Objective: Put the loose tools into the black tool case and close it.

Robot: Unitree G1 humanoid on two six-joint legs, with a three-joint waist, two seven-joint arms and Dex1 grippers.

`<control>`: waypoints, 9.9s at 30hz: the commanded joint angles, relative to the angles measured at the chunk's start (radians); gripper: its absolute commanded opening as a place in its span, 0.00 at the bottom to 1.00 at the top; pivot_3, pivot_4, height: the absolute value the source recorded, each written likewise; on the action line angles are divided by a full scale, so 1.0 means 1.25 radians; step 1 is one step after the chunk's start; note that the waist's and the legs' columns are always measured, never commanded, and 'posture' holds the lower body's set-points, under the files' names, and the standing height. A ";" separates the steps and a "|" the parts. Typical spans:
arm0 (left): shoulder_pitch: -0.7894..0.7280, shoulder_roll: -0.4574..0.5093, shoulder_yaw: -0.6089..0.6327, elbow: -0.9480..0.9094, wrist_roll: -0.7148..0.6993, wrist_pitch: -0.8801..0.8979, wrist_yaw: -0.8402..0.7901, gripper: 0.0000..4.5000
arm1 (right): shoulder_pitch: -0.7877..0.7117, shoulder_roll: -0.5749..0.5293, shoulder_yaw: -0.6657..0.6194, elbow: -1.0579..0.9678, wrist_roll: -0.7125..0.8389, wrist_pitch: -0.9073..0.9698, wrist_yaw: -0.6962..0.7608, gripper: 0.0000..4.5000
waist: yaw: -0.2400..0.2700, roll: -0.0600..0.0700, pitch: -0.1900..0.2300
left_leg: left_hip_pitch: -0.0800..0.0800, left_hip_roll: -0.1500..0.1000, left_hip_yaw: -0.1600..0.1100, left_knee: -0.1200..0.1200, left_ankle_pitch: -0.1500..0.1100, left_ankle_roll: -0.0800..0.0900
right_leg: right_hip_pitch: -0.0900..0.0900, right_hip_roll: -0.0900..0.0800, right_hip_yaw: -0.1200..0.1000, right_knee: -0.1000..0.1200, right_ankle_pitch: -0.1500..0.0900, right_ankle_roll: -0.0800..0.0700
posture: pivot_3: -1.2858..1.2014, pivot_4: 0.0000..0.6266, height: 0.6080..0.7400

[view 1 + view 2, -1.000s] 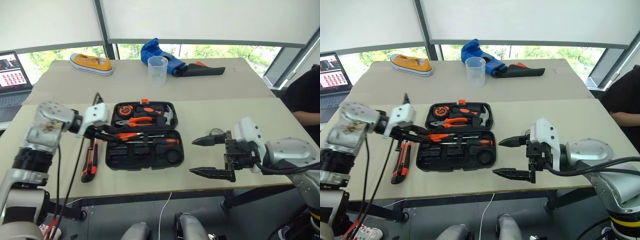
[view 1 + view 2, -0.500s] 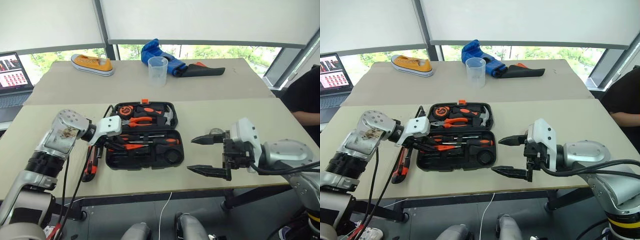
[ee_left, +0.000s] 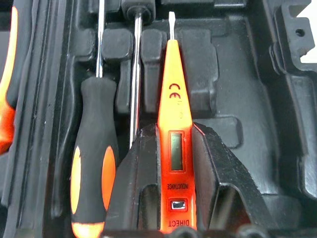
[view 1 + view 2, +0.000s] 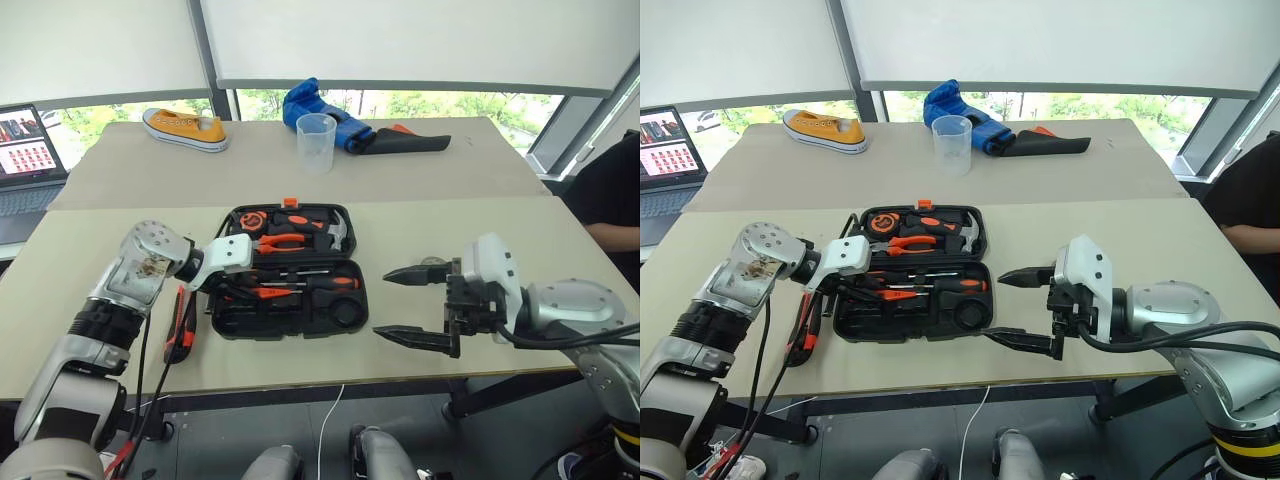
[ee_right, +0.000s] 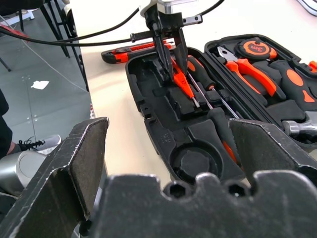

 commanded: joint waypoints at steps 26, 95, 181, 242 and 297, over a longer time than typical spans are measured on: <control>0.066 0.026 0.149 -0.048 -0.149 -0.014 -0.011 0.23 | 0.002 0.010 -0.002 -0.008 0.000 -0.032 0.000 1.00 | 0.001 0.000 0.000 | 0.000 0.000 0.000 0.001 0.000 0.000 | 0.000 0.001 0.000 0.000 0.000 0.000 | 0.52 0.24 0.88; 0.130 0.010 0.150 0.064 -0.116 -0.134 0.078 0.02 | -0.012 0.022 0.005 0.029 0.004 -0.024 -0.006 1.00 | -0.002 0.000 0.000 | 0.001 0.000 0.000 0.001 0.000 0.000 | 0.001 0.000 0.000 0.000 0.000 0.000 | 0.52 0.24 0.88; 0.037 0.124 -0.053 -0.211 -0.156 0.126 -0.064 0.34 | 0.004 0.051 0.053 -0.033 -0.049 -0.049 0.026 1.00 | -0.003 -0.001 0.000 | 0.016 0.006 0.000 -0.012 -0.003 -0.003 | 0.010 0.005 -0.001 -0.006 -0.002 -0.007 | 0.52 0.24 0.88; 0.127 0.039 -0.035 -0.075 -0.041 -0.060 -0.046 0.01 | -0.014 0.047 0.048 -0.019 -0.043 -0.048 0.009 1.00 | 0.001 -0.001 0.000 | 0.017 0.006 0.000 -0.007 -0.004 -0.001 | 0.012 0.004 -0.001 -0.003 -0.001 -0.005 | 0.52 0.24 0.88; 0.160 -0.008 -0.039 -0.099 -0.017 -0.150 -0.019 0.01 | -0.030 0.046 0.058 0.003 -0.049 -0.038 0.005 1.00 | 0.005 0.002 -0.002 | 0.016 0.006 0.000 -0.006 -0.006 0.000 | 0.013 0.004 -0.001 -0.006 -0.001 -0.004 | 0.52 0.24 0.88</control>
